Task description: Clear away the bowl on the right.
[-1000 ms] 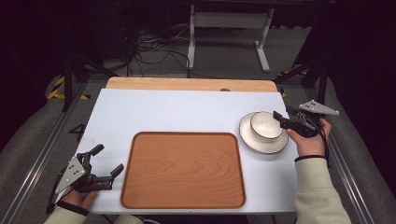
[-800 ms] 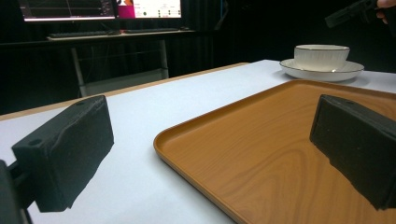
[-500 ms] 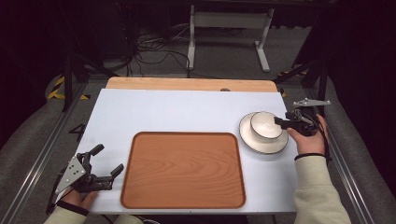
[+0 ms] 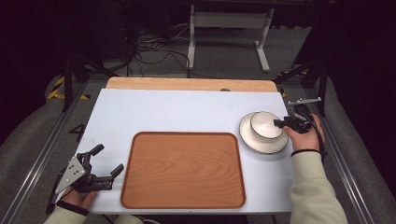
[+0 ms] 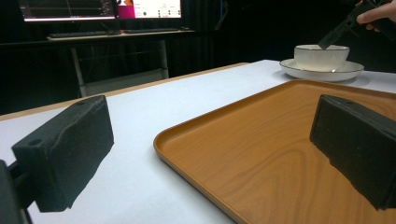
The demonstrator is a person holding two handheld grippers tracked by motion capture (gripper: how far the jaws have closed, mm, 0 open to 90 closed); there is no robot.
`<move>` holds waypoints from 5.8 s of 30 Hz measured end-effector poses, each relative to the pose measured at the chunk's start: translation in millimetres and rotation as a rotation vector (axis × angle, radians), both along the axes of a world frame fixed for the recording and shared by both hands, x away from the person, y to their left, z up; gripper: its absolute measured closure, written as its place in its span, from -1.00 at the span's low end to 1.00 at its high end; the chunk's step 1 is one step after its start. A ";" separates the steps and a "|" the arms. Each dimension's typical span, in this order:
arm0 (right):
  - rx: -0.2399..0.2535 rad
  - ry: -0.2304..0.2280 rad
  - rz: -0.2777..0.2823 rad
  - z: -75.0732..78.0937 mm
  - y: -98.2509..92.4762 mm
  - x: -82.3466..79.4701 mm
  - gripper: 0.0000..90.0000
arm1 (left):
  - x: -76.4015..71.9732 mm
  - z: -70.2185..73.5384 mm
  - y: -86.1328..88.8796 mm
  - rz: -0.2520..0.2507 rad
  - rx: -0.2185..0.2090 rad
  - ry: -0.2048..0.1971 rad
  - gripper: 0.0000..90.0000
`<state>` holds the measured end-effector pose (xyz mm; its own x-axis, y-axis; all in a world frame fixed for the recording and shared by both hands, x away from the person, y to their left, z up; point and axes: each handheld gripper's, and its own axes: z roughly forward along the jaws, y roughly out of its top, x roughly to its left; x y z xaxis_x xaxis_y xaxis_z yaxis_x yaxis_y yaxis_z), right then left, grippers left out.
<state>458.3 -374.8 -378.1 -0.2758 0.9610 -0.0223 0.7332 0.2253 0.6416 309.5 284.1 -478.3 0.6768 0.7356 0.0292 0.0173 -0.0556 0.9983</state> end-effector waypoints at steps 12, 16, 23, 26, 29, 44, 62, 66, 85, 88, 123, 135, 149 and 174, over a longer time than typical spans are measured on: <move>0.014 0.093 -0.040 -13.4 -2.7 10.7 0.32 | -0.1 0.0 0.1 0.000 -0.001 0.000 -1.00; 0.018 0.108 -0.061 -15.8 -2.1 12.3 0.42 | -0.1 0.0 0.2 0.000 0.000 -0.002 -1.00; 0.038 0.149 -0.067 -20.2 2.2 16.6 0.69 | -0.2 0.0 0.1 -0.001 0.000 -0.001 -1.00; 0.044 0.154 -0.072 -20.1 4.5 16.9 0.79 | -0.1 0.0 0.1 -0.001 -0.001 -0.001 -1.00; 0.057 0.156 -0.091 -20.0 4.6 16.3 0.81 | -0.1 0.0 0.2 0.000 0.000 -0.003 -1.00; 0.109 0.170 -0.143 -16.7 4.6 12.6 0.86 | -0.1 0.0 0.2 -0.001 0.000 0.000 -1.00; 0.137 0.111 -0.165 5.7 14.6 2.0 0.84 | 0.0 0.0 0.1 -0.001 -0.001 0.000 -1.00; 0.144 0.096 -0.158 19.7 18.5 -3.6 0.84 | 0.0 0.0 0.1 -0.001 -0.001 0.000 -1.00; 0.162 0.082 -0.132 54.0 34.1 -18.4 0.83 | 0.1 0.0 0.1 -0.001 -0.001 0.001 -1.00; 0.166 0.082 -0.120 57.0 39.1 -20.6 0.83 | 0.1 0.0 0.1 -0.001 -0.001 0.001 -1.00; 0.207 0.177 0.131 70.9 145.9 -44.4 0.82 | -0.1 0.0 0.2 -0.001 -0.001 0.000 -1.00; 0.227 0.195 0.199 72.1 175.8 -49.5 0.82 | -0.1 0.0 0.3 -0.002 -0.001 -0.001 -1.00; 0.244 0.222 0.283 69.7 212.4 -54.2 0.82 | -0.1 0.0 0.5 -0.003 0.001 -0.004 -1.00; 0.261 0.311 0.323 19.1 243.8 -49.9 0.80 | -0.1 0.0 0.6 -0.005 -0.001 -0.004 -1.00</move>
<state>408.4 -130.9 -359.1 -0.5147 0.7882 0.3374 0.8178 0.3331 0.4693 309.4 284.7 -478.3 0.6804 0.7321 0.0318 0.0126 -0.0551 0.9984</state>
